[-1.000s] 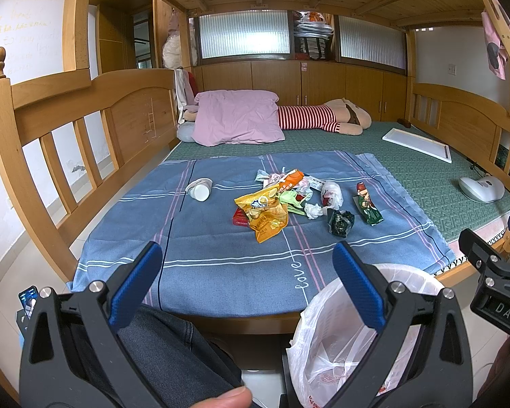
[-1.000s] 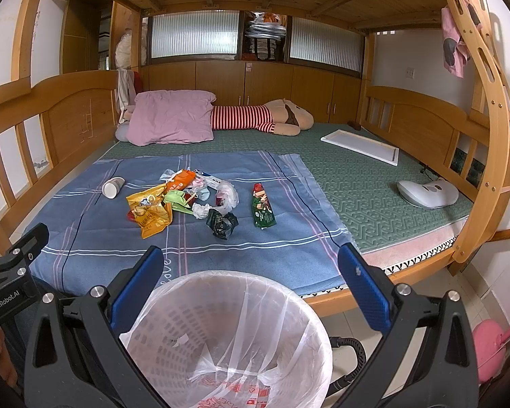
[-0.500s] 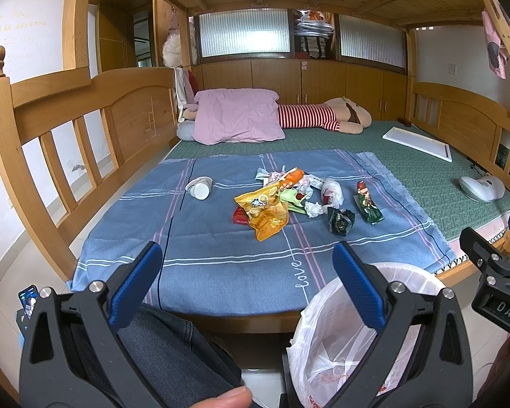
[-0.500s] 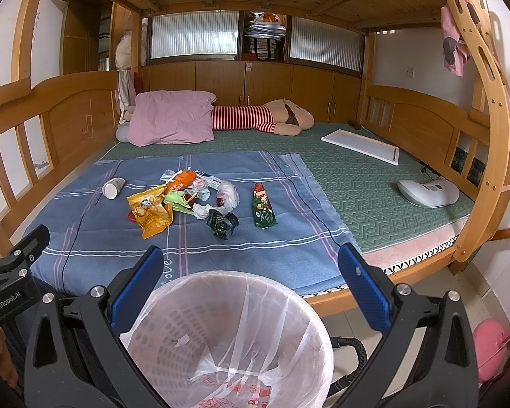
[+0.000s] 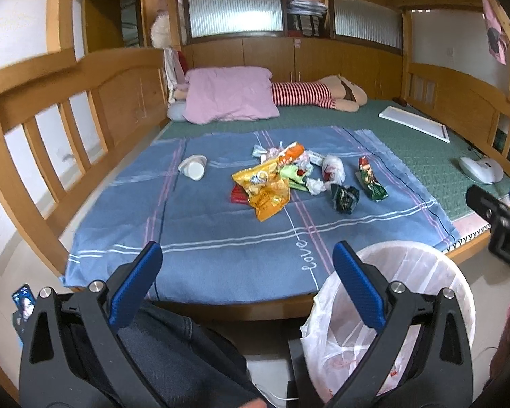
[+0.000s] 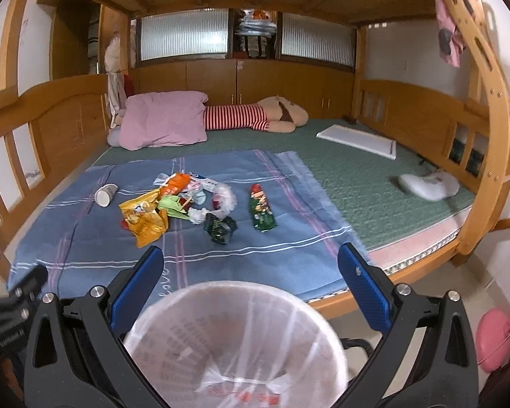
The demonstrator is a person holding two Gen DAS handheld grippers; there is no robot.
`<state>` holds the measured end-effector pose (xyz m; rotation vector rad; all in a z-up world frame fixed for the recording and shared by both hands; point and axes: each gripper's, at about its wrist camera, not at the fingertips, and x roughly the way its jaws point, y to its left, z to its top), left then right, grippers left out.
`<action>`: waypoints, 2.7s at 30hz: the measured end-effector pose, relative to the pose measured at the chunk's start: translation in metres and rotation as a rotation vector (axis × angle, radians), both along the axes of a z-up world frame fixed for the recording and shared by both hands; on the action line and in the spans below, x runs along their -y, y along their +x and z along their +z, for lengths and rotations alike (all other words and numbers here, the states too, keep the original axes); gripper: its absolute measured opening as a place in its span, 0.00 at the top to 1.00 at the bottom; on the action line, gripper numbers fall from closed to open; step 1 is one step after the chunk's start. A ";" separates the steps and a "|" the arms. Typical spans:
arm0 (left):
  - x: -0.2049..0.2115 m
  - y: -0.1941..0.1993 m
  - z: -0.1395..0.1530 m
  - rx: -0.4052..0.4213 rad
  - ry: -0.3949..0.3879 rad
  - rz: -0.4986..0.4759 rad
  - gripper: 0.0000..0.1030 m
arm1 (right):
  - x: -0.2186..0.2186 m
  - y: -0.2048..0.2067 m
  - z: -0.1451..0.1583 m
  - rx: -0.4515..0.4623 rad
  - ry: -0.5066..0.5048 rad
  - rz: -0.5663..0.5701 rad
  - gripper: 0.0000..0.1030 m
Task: Collect trash
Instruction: 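Reach the left tool to the white paper cup and grasp it, then grasp the yellow chip bag with the right tool while the left tool holds the cup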
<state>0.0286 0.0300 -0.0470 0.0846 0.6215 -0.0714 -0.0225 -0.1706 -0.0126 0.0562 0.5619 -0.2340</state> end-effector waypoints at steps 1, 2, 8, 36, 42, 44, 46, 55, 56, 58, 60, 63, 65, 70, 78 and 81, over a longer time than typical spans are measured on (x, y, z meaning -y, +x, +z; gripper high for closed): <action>-0.005 0.003 -0.001 -0.005 -0.015 -0.004 0.03 | -0.001 0.006 -0.001 -0.007 0.015 0.004 0.03; -0.010 0.006 -0.002 -0.009 -0.025 -0.005 0.03 | -0.002 0.012 0.000 -0.012 0.030 0.006 0.03; -0.060 0.046 -0.009 -0.003 -0.056 0.024 0.24 | -0.022 0.049 0.001 -0.015 0.049 0.055 0.03; -0.206 0.512 -0.192 -0.593 -0.629 0.106 0.03 | -0.143 0.185 -0.069 -0.367 -0.023 -0.043 0.03; -0.178 0.519 -0.201 -0.577 -0.538 0.049 0.40 | -0.119 0.177 -0.081 -0.384 0.062 -0.091 0.03; -0.178 0.511 -0.192 -0.530 -0.515 0.070 0.40 | -0.121 0.171 -0.081 -0.385 0.041 -0.087 0.03; -0.179 0.501 -0.179 -0.482 -0.461 0.084 0.40 | -0.119 0.163 -0.078 -0.374 0.040 -0.083 0.03; -0.194 0.367 -0.084 -0.265 -0.239 0.110 0.40 | -0.112 0.202 -0.069 -0.283 0.274 -0.035 0.03; -0.198 0.350 -0.082 -0.278 -0.270 0.124 0.40 | -0.114 0.214 -0.072 -0.279 0.301 -0.034 0.03; -0.209 0.321 -0.079 -0.285 -0.366 0.111 0.40 | -0.119 0.252 -0.081 -0.271 0.330 -0.027 0.03; -0.216 0.297 -0.080 -0.272 -0.405 0.105 0.40 | -0.122 0.292 -0.097 -0.297 0.282 -0.067 0.03; -0.213 0.290 -0.087 -0.285 -0.402 0.093 0.40 | -0.117 0.329 -0.125 -0.366 0.279 -0.117 0.05; -0.211 0.291 -0.088 -0.295 -0.408 0.079 0.40 | -0.112 0.343 -0.145 -0.409 0.340 -0.146 0.16; -0.200 0.289 -0.089 -0.290 -0.360 0.059 0.40 | -0.124 0.341 -0.160 -0.405 0.363 -0.120 0.63; -0.193 0.279 -0.083 -0.235 -0.273 0.062 0.40 | -0.148 0.271 -0.115 -0.212 0.349 -0.200 0.69; -0.197 0.273 -0.083 -0.219 -0.240 0.092 0.40 | -0.160 0.247 -0.092 -0.128 0.265 -0.207 0.69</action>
